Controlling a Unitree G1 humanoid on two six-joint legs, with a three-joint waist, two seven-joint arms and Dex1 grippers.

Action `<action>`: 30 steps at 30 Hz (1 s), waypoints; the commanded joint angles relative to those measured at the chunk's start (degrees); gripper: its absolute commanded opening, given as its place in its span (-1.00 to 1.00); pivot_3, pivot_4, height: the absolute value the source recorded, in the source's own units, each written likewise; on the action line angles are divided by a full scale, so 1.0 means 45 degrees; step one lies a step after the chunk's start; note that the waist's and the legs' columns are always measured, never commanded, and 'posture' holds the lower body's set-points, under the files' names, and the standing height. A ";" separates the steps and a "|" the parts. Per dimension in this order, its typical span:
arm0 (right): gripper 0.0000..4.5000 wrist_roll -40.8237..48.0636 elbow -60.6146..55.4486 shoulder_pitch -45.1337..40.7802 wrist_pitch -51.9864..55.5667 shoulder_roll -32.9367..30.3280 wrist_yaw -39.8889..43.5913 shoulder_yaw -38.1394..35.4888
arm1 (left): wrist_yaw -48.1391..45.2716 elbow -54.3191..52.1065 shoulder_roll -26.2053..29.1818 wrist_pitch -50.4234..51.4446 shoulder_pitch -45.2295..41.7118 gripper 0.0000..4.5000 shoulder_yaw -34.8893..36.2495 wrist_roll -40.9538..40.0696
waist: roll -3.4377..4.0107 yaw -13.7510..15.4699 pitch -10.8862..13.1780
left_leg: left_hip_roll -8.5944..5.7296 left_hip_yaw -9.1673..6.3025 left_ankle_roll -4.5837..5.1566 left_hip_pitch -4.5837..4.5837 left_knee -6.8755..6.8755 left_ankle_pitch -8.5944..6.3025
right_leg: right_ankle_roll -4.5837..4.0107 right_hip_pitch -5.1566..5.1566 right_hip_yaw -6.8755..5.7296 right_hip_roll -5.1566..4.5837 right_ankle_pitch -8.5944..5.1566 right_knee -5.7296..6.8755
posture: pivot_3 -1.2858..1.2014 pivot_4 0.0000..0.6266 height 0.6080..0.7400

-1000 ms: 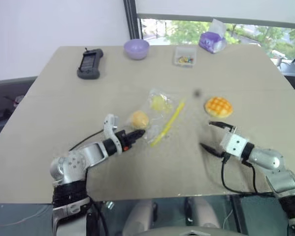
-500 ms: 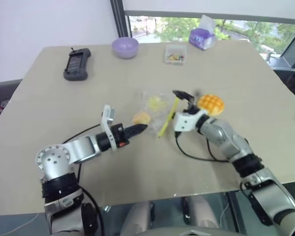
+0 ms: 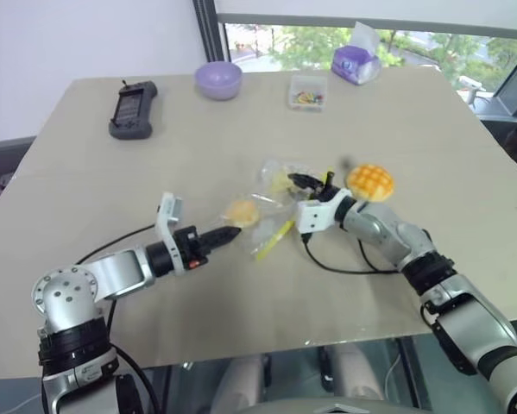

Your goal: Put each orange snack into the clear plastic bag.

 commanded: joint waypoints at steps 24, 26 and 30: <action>-1.00 0.3823 -0.3991 0.0607 0.5419 0.0465 0.4593 -0.1222 | -0.6008 -0.4925 0.4261 -1.2569 0.1625 0.29 -0.5969 1.1544 | 0.0031 0.0061 0.0032 | 0.0007 0.0027 0.0003 -0.0011 -0.0028 -0.0003 | -0.0014 -0.0014 0.0006 0.0009 0.0008 -0.0021 | 0.03 -0.52 1.00; -1.00 0.3807 -0.4218 0.0720 0.5454 0.0433 0.4644 -0.1159 | -0.5673 -0.4619 0.3937 -1.2470 0.1477 0.29 -0.6227 1.1891 | 0.0031 0.0026 0.0032 | 0.0008 0.0027 0.0005 -0.0010 -0.0028 -0.0004 | -0.0012 -0.0015 0.0005 0.0009 0.0009 -0.0018 | 0.03 -0.52 1.00; -1.00 0.3758 -0.4554 0.0870 0.5602 0.0414 0.4682 -0.1121 | -0.5416 -0.4133 0.3509 -1.2337 0.1093 0.29 -0.6812 1.2534 | 0.0031 0.0024 0.0032 | 0.0009 0.0022 0.0007 -0.0012 -0.0029 -0.0005 | -0.0010 -0.0016 -0.0003 0.0012 0.0009 -0.0014 | 0.03 -0.52 1.00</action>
